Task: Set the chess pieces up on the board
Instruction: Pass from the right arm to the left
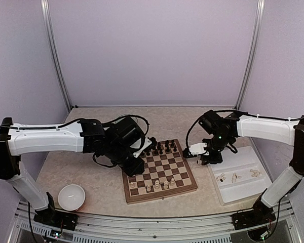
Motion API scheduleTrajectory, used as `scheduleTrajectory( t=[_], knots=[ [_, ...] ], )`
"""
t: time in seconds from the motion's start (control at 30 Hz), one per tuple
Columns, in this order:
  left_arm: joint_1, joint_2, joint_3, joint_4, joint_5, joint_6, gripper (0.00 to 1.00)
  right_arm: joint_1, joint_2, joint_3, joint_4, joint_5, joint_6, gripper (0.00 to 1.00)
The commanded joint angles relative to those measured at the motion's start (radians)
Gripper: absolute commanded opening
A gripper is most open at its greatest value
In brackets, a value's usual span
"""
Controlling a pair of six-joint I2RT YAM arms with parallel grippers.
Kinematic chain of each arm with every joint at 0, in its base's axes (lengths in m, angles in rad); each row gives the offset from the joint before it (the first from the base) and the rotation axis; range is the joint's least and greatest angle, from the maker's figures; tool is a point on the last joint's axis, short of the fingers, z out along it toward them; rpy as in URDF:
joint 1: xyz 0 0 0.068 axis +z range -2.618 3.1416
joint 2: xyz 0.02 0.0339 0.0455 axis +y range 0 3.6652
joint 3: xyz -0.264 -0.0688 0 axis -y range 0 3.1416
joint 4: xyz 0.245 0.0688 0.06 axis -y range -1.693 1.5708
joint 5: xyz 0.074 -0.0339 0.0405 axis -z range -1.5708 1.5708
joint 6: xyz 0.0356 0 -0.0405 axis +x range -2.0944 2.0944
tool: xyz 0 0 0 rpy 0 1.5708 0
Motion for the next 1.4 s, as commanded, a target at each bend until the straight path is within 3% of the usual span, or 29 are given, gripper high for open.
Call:
scheduleTrajectory(
  t=[0.0, 0.2, 0.33, 0.53, 0.63, 0.77, 1.03, 1.37],
  knots=[
    [0.048, -0.07, 0.024, 0.018, -0.08, -0.022, 0.16, 0.057, 0.062, 0.082, -0.07, 0.225, -0.11, 0.1],
    [0.067, -0.115, -0.025, 0.074, -0.077, -0.055, 0.17, 0.122, 0.147, 0.177, -0.122, 0.39, -0.176, 0.09],
    [0.062, -0.141, -0.057, 0.149, -0.073, -0.07, 0.16, 0.137, 0.191, 0.244, -0.149, 0.375, -0.157, 0.08],
    [0.07, -0.235, -0.185, 0.47, -0.146, -0.135, 0.23, 0.136, 0.171, 0.425, -0.23, 0.099, -0.076, 0.06],
    [0.09, -0.275, -0.269, 0.726, -0.077, -0.177, 0.29, 0.137, 0.148, 0.483, -0.266, -0.06, -0.035, 0.06],
    [0.094, -0.252, -0.306, 0.933, -0.036, -0.252, 0.39, 0.137, 0.122, 0.489, -0.254, -0.133, -0.014, 0.06],
    [0.093, -0.04, -0.198, 1.009, 0.145, -0.38, 0.39, 0.138, 0.084, 0.507, -0.228, -0.222, 0.042, 0.06],
    [0.067, 0.066, -0.159, 1.11, 0.252, -0.436, 0.39, 0.139, 0.061, 0.491, -0.198, -0.257, 0.085, 0.07]
  ],
)
